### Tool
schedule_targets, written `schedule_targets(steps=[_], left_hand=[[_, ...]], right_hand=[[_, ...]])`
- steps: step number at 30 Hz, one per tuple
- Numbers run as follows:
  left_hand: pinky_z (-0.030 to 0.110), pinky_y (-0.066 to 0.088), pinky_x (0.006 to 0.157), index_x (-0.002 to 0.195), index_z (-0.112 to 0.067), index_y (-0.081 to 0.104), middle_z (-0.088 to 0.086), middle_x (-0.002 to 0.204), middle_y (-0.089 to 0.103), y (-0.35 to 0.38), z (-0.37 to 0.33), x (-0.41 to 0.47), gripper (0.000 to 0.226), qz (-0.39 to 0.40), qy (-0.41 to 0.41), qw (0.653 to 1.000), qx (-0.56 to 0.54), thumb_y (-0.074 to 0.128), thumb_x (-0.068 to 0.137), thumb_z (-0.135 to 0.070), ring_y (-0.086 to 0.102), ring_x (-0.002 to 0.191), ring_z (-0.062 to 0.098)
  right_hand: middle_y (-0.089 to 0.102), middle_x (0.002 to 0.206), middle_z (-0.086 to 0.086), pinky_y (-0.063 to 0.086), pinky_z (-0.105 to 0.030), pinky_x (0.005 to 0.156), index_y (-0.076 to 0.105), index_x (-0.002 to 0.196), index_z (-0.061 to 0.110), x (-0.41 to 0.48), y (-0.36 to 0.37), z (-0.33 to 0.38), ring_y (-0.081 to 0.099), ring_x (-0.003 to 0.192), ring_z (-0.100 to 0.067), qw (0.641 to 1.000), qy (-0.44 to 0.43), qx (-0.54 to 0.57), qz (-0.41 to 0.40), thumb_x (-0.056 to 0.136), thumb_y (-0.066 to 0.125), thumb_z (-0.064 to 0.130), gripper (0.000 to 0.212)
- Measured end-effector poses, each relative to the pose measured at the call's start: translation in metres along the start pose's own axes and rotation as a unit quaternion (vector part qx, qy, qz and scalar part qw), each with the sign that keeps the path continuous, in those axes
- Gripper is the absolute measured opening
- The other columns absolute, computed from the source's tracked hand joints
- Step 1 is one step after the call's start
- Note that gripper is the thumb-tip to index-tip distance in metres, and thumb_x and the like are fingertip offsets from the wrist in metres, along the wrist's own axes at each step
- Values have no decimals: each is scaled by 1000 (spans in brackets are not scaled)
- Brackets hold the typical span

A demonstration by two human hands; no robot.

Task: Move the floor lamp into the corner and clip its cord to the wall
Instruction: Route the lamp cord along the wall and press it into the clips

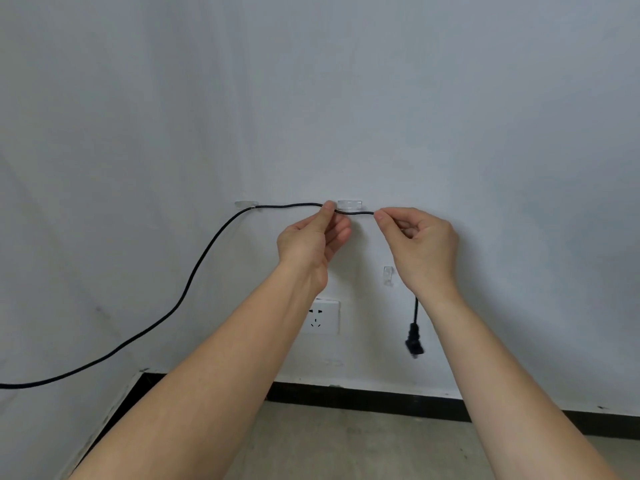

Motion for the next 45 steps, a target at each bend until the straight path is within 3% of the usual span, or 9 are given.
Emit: schedule_targets(steps=[3, 7, 16, 22, 26, 30, 34, 39, 45], left_hand=[[22, 59, 58, 81, 1, 67, 9, 69, 69, 3, 1, -2, 17, -16, 1, 1000, -13, 72, 90, -12, 72, 58, 16], [24, 60, 59, 96, 6, 65, 11, 71, 67, 4, -2, -4, 16, -32, 24, 999, -24, 69, 92, -9, 70, 56, 17], [25, 62, 67, 106, 10, 63, 15, 82, 70, 0, 6, -4, 18, -40, -3, 997, -68, 64, 94, -3, 73, 58, 16], [25, 62, 63, 100, 7, 63, 16, 82, 68, 2, 5, -4, 11, -45, -22, 993, -106, 62, 95, -3, 72, 58, 17], [26, 62, 63, 106, 7, 63, 15, 80, 68, 0, -2, -1, 16, -37, -2, 994, -104, 63, 95, -5, 72, 63, 19], [26, 62, 66, 108, 3, 65, 11, 83, 71, -1, -2, 0, 20, -36, 13, 997, -73, 66, 94, -12, 72, 68, 18], [24, 61, 65, 109, 6, 66, 10, 81, 72, 0, -3, 1, 24, -20, 34, 998, -44, 70, 91, -11, 70, 64, 16], [23, 58, 63, 97, 0, 69, 7, 77, 72, -1, 0, 2, 15, -7, 66, 998, -17, 71, 91, -14, 69, 63, 15], [17, 50, 58, 91, -15, 77, -2, 83, 76, -2, 27, 1, 5, 68, 114, 961, 242, 74, 87, -17, 68, 70, 4]], right_hand=[[74, 74, 24, 57, -23, 73, 73, 87, 39, 4, 0, -2, 69, 71, 1, 999, 19, 37, -1, 89, 76, 23, 16], [75, 73, 23, 49, -10, 59, 77, 96, 30, 8, -1, -6, 66, 62, 3, 995, 42, 86, 17, 89, 74, 15, 17], [77, 85, 12, 50, -13, 65, 76, 99, 25, 9, 17, -2, 69, 69, 0, 983, 58, 174, -1, 90, 74, 13, 15], [77, 79, 15, 62, -43, 79, 75, 91, 38, 7, 11, -11, 74, 75, -9, 994, 53, 73, -53, 88, 73, 24, 15], [75, 78, 23, 59, -27, 63, 71, 91, 43, -4, 15, -24, 73, 66, -6, 998, 40, 34, 22, 91, 71, 25, 19], [76, 71, 10, 56, -19, 62, 74, 87, 29, -15, 13, -52, 71, 64, -9, 986, 115, 104, 61, 91, 73, 18, 12], [78, 80, 1, 61, -29, 76, 80, 92, 22, -38, 14, -85, 72, 72, -12, 954, 217, 140, 150, 91, 73, 25, 7], [78, 90, -3, 60, -32, 86, 80, 100, 16, -60, 1, -112, 74, 84, -19, 921, 292, 167, 196, 74, 77, 43, 37], [75, 82, 0, 61, -27, 78, 81, 95, 15, -62, 0, -117, 69, 76, -14, 919, 303, 179, 177, 75, 79, 40, 32]])
Point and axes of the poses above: each hand's wrist, its own x-axis towards the middle knuckle, its own y-axis out of the palm, z = x × y, the point moved 8 cm from there along x, towards the middle knuckle
